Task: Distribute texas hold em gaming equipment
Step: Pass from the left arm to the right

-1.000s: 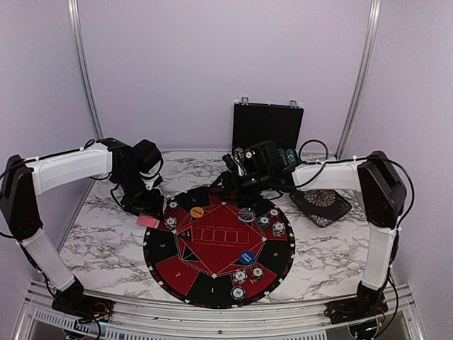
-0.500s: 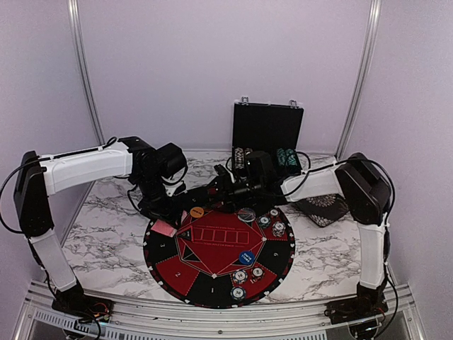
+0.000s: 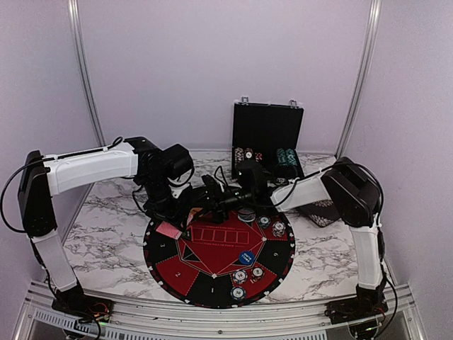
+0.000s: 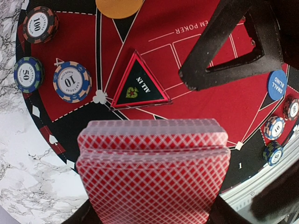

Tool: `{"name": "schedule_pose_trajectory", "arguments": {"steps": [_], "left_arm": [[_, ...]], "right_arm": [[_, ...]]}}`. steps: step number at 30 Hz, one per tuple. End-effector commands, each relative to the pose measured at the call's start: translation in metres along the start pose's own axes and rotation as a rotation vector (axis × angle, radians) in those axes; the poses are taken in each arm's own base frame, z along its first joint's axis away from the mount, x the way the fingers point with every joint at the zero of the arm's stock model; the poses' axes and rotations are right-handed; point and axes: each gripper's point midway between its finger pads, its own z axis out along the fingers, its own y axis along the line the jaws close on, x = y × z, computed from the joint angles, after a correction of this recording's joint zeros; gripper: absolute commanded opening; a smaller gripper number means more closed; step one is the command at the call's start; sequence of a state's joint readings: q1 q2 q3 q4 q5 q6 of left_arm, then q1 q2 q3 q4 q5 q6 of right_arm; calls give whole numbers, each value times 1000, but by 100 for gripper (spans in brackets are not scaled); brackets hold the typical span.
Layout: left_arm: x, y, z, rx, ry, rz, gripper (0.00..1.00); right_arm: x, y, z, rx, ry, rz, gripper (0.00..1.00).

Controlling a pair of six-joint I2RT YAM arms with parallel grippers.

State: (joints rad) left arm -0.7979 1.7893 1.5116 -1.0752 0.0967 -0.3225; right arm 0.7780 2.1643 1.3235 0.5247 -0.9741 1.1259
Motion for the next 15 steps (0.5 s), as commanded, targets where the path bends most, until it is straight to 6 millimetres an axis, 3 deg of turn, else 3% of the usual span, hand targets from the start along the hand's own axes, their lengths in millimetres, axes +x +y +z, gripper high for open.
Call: {"name": "schedule_pose_trajectory", "arguments": {"steps": [1, 15], "left_arm": [[1, -6, -6, 12, 8, 27, 49], [-1, -14, -10, 27, -1, 43, 49]], "right_arm": [[5, 13, 13, -60, 35, -26, 74], [15, 16, 26, -100, 82, -14, 68]]}}
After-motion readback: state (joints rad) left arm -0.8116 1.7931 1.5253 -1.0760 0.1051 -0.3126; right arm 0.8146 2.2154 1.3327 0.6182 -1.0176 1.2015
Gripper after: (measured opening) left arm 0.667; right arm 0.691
